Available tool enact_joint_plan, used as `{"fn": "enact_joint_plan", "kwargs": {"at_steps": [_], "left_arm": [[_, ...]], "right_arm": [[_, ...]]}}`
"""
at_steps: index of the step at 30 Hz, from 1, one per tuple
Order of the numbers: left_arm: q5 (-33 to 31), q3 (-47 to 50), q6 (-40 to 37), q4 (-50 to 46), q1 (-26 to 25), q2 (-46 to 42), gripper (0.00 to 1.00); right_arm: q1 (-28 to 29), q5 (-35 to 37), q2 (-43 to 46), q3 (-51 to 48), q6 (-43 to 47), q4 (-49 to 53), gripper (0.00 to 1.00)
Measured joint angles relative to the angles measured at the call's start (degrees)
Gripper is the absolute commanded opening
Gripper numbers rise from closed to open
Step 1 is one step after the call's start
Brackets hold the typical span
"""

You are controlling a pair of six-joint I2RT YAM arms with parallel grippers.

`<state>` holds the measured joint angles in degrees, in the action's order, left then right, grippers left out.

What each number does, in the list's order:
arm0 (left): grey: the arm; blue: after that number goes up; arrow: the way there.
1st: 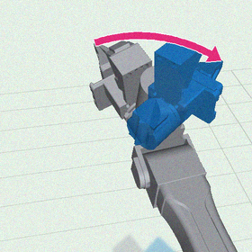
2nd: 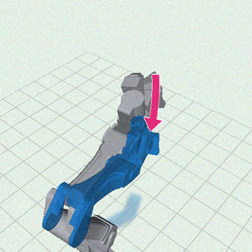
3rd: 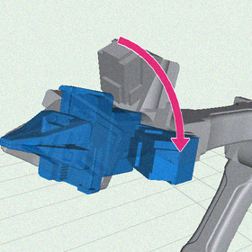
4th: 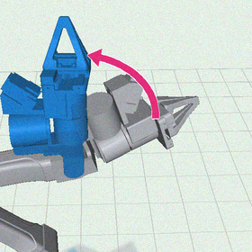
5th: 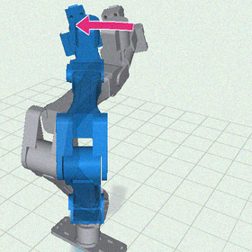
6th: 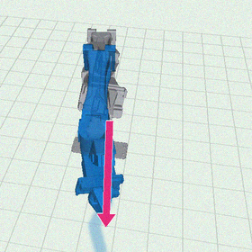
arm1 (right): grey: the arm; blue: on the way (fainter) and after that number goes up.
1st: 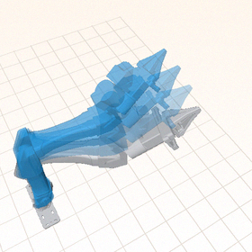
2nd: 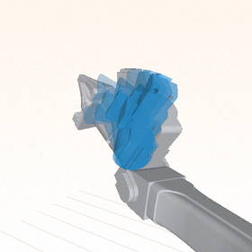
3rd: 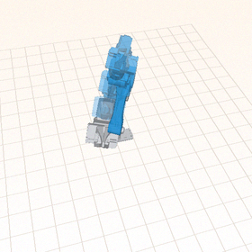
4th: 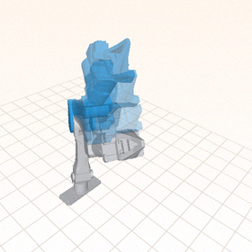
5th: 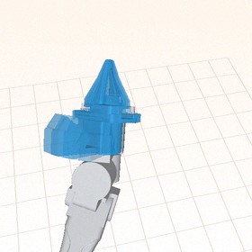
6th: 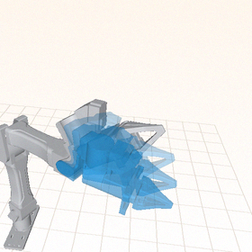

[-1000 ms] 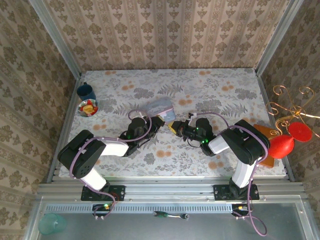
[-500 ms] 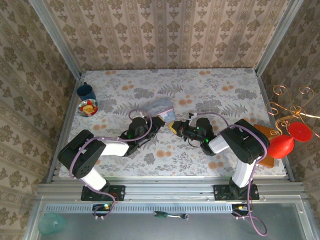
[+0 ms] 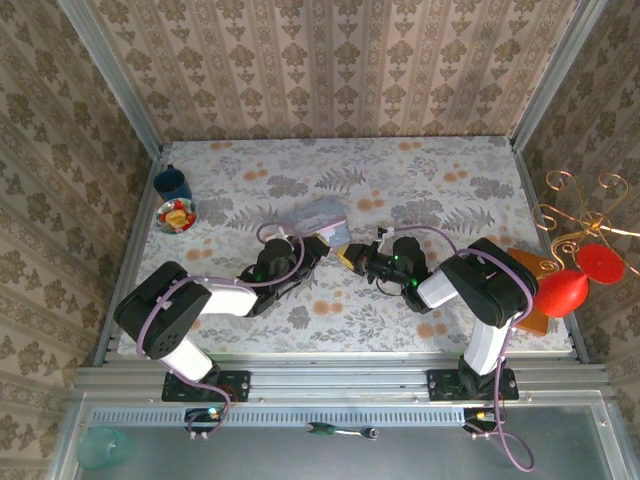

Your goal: Unlock the padlock with the key

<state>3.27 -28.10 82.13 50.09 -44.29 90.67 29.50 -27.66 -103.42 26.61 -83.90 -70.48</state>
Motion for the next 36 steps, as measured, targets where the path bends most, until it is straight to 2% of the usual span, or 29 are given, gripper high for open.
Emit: {"fn": "enact_joint_plan", "kwargs": {"at_steps": [12, 19, 36], "left_arm": [[-0.52, 2.23, 1.11, 5.53, -0.85, -0.04, 0.00], [-0.63, 2.25, 1.66, 5.75, -0.96, -0.04, 0.00], [-1.18, 2.25, 2.43, 7.02, -1.07, -0.04, 0.00]], "right_arm": [[0.02, -1.20, 0.83, 0.07, 0.15, -0.07, 0.07], [0.02, -1.25, 0.87, 0.07, 0.15, -0.22, 0.03], [0.83, -0.85, 1.46, 0.79, 0.11, 0.00, 0.00]]}}
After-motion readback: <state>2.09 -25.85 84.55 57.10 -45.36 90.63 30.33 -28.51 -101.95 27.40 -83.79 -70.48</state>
